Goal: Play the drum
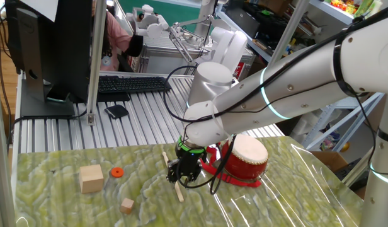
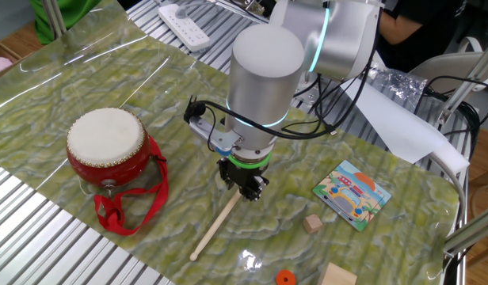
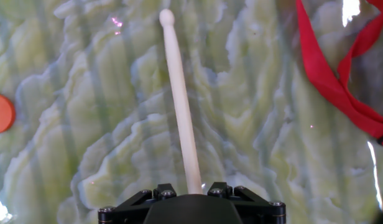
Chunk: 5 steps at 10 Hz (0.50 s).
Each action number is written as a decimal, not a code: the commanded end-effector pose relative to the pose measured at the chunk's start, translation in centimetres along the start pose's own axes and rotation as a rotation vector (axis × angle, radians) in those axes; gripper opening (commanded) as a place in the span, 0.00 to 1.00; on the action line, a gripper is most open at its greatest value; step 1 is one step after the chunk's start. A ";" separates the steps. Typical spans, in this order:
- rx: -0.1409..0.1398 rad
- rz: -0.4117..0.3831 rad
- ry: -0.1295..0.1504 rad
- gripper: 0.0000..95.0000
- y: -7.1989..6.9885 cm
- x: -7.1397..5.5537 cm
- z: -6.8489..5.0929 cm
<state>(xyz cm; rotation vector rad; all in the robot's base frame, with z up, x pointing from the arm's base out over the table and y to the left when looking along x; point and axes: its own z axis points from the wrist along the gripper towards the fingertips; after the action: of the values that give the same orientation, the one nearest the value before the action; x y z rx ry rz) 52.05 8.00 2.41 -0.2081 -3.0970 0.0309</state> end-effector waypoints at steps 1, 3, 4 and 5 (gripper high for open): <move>-0.003 -0.011 0.001 0.40 0.1 0.0 0.0; -0.006 -0.014 0.002 0.40 0.1 0.0 0.0; -0.006 -0.015 0.001 0.40 0.1 0.0 0.0; -0.005 -0.015 0.000 0.40 0.1 0.0 0.0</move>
<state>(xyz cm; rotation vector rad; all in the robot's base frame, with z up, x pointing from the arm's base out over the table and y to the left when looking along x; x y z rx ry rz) 52.03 8.06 2.46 -0.1856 -3.0982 0.0223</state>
